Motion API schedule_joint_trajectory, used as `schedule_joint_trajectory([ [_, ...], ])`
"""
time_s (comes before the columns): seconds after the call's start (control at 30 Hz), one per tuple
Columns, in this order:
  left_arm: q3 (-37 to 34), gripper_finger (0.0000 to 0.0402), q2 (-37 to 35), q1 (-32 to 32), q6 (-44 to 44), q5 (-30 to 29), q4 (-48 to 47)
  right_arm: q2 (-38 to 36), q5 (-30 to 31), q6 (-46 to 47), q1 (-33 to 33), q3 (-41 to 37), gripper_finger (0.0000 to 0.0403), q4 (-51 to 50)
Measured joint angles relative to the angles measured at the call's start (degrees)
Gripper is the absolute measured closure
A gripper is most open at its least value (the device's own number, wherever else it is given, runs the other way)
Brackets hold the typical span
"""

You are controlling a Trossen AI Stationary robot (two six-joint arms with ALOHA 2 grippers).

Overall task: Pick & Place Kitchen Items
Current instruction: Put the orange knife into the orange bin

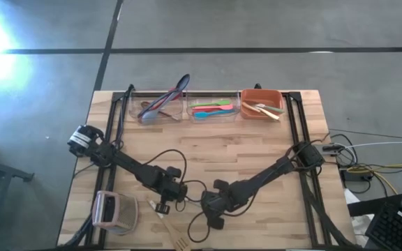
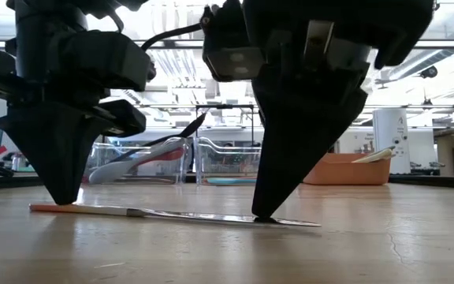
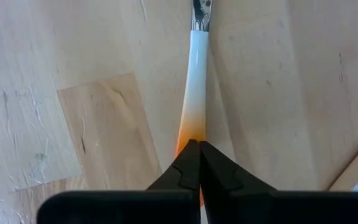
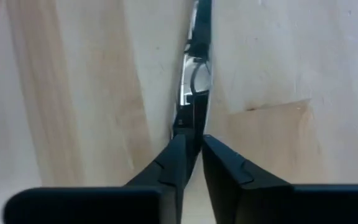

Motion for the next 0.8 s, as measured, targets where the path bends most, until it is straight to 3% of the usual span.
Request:
schedule_joint_trajectory([
  [0.5,0.0,0.0399,-0.2,0.0,0.1,0.1,-0.3,-0.2,0.7,1.4,0.1,0.2,0.0223,1.1],
  [0.8,-0.1,0.04,-0.1,0.2,0.1,-1.3,-0.5,1.7,0.2,1.5,0.9,-0.2,0.0198,6.9],
])
